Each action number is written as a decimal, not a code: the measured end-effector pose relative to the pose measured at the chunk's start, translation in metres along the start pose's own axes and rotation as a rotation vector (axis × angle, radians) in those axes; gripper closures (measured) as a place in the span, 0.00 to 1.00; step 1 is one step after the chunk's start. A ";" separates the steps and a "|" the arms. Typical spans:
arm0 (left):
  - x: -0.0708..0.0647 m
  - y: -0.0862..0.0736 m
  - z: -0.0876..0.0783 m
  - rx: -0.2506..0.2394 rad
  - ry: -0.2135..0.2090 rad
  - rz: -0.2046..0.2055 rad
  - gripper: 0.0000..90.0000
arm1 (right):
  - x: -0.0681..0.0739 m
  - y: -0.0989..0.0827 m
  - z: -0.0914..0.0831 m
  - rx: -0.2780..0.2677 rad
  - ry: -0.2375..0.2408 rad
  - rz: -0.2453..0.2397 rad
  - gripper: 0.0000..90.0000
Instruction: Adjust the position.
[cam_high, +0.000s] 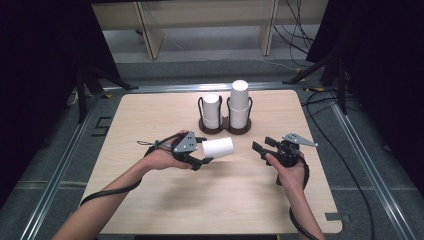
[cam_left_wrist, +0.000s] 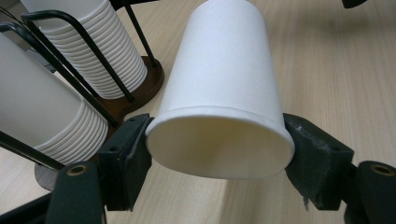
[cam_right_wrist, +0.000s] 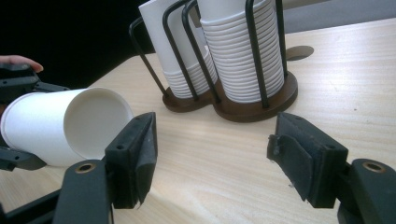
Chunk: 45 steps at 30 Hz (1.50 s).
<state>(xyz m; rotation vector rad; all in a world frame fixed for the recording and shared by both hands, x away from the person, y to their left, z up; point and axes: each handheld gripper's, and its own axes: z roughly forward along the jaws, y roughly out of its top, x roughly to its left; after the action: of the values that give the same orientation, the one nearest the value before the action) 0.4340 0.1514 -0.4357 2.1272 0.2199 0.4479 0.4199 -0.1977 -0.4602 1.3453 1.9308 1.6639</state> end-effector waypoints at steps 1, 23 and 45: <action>0.001 0.001 -0.001 0.009 -0.007 0.003 0.31 | 0.000 0.000 0.000 -0.001 0.009 -0.005 0.35; 0.010 0.009 -0.010 0.110 -0.052 0.080 0.31 | 0.006 0.000 0.004 0.063 0.027 -0.091 0.35; 0.009 0.024 -0.011 0.216 -0.130 0.210 0.31 | 0.009 0.001 0.003 0.096 0.041 -0.149 0.35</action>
<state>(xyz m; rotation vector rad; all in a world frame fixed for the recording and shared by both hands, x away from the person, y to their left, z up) 0.4375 0.1493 -0.4084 2.3941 -0.0328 0.4202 0.4178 -0.1892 -0.4568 1.1752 2.1037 1.5584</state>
